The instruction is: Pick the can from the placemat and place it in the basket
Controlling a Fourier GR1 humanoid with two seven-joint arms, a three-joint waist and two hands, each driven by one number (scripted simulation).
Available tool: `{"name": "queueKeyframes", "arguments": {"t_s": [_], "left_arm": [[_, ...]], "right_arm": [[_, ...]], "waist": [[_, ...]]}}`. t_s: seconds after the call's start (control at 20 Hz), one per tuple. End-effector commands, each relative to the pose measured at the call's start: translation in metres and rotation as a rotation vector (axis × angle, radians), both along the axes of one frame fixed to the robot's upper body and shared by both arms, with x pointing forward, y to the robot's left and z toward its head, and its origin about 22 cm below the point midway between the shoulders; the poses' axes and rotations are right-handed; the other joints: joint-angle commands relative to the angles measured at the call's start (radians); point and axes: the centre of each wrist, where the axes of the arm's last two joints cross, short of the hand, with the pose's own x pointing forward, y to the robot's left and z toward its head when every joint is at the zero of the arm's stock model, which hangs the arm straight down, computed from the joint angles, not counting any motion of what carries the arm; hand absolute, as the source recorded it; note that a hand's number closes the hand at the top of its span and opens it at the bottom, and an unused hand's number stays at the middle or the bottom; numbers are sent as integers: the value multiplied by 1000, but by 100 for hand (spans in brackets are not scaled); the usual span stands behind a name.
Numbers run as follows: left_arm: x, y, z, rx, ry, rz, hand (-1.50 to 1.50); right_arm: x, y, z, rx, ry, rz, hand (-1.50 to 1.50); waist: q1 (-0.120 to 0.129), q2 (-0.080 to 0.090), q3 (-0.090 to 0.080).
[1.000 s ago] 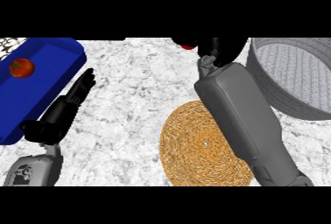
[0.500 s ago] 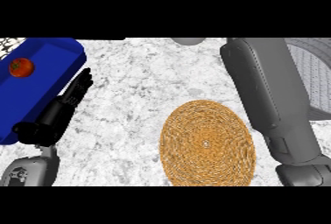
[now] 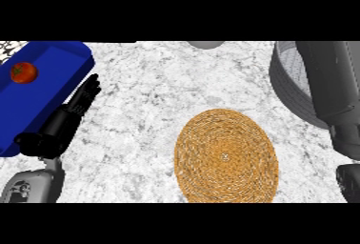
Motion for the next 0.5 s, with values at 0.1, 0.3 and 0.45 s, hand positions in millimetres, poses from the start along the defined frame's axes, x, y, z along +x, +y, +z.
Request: {"name": "queueKeyframes", "arguments": {"t_s": [0.1, 0.3, 0.45], "left_arm": [[4, -8, 2, 7, -9, -12, 0], [-6, -5, -7, -5, -5, -1, 0], [-3, 0, -7, -2, -5, -6, 0]], "right_arm": [[7, -49, -7, 56, -76, -127, 150], [5, -87, -4, 62, -18, -146, 150], [0, -115, -22, 99, 2, -128, 150]], "waist": [[0, 1, 0], [-4, -2, 0], [-7, -1, 0]]}}
